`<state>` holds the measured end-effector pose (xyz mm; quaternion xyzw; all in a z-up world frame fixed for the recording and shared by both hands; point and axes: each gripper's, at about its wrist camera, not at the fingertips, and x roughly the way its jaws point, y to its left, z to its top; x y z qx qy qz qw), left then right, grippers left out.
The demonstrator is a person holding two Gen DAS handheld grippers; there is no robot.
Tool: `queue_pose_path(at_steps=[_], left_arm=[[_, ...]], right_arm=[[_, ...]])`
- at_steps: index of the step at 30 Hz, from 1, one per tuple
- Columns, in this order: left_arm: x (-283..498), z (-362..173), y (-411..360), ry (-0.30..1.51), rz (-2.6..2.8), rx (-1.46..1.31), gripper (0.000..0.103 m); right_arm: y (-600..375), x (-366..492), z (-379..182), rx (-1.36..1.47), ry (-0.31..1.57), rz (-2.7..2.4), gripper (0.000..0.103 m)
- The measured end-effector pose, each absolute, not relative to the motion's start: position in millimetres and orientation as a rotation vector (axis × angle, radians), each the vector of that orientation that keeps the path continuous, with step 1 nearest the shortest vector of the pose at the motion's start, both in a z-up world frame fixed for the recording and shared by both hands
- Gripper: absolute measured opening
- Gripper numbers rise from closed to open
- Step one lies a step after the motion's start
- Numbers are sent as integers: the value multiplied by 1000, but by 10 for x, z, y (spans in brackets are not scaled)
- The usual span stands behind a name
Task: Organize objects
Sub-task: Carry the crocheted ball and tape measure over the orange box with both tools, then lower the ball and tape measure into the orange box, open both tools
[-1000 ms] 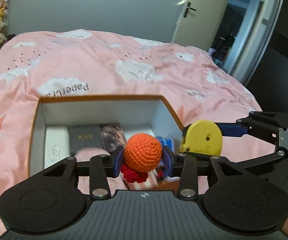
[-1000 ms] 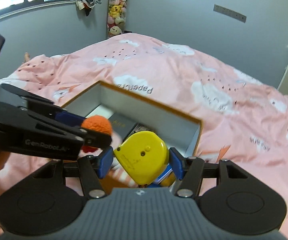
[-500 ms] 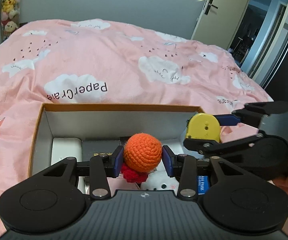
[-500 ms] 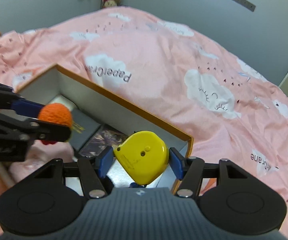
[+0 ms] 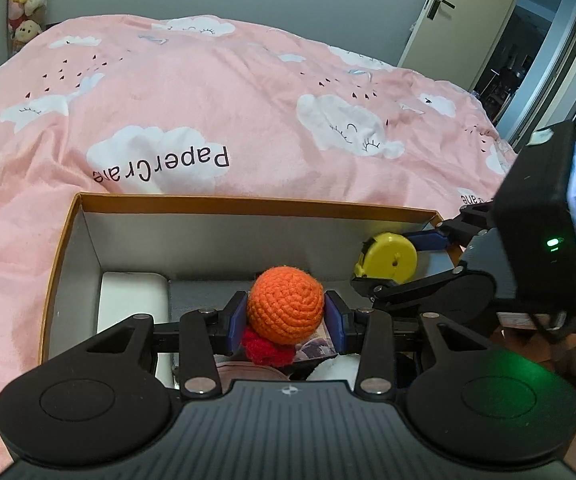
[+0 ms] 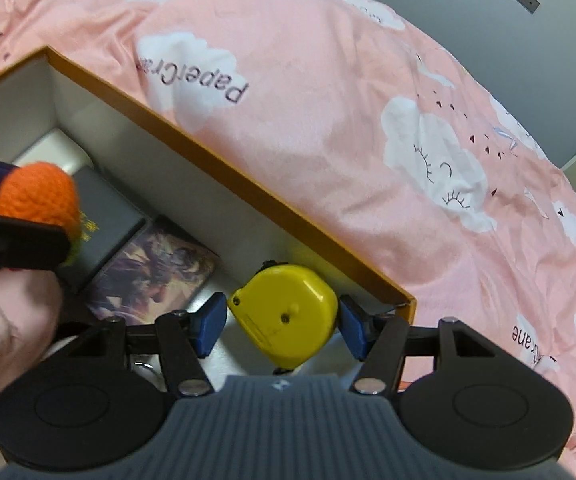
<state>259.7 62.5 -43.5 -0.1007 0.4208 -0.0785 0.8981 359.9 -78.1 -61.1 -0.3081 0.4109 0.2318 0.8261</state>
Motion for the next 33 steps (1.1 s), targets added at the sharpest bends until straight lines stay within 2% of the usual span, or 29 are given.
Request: queue_pose_path(at_steps=[6, 12, 20, 22, 27, 33], left_arm=[[2603, -441, 594, 882, -163, -204, 46], [2603, -427, 583, 893, -172, -201, 46], [2734, -357, 500, 909, -232, -241, 46], [2804, -379, 449, 927, -251, -246, 46], [3047, -530, 247, 1005, -284, -241, 46], [3283, -730, -18, 1051, -244, -180, 46]], right_arm=[[-750, 3569, -695, -719, 862, 476, 62], [-851, 3459, -524, -694, 793, 467, 63], [-1305, 3169, -8, -446, 645, 388, 65], [-1445, 3150, 50, -375, 636, 350, 68], [-1758, 3174, 16, -197, 653, 285, 69], [-1889, 3126, -53, -120, 661, 279, 69]])
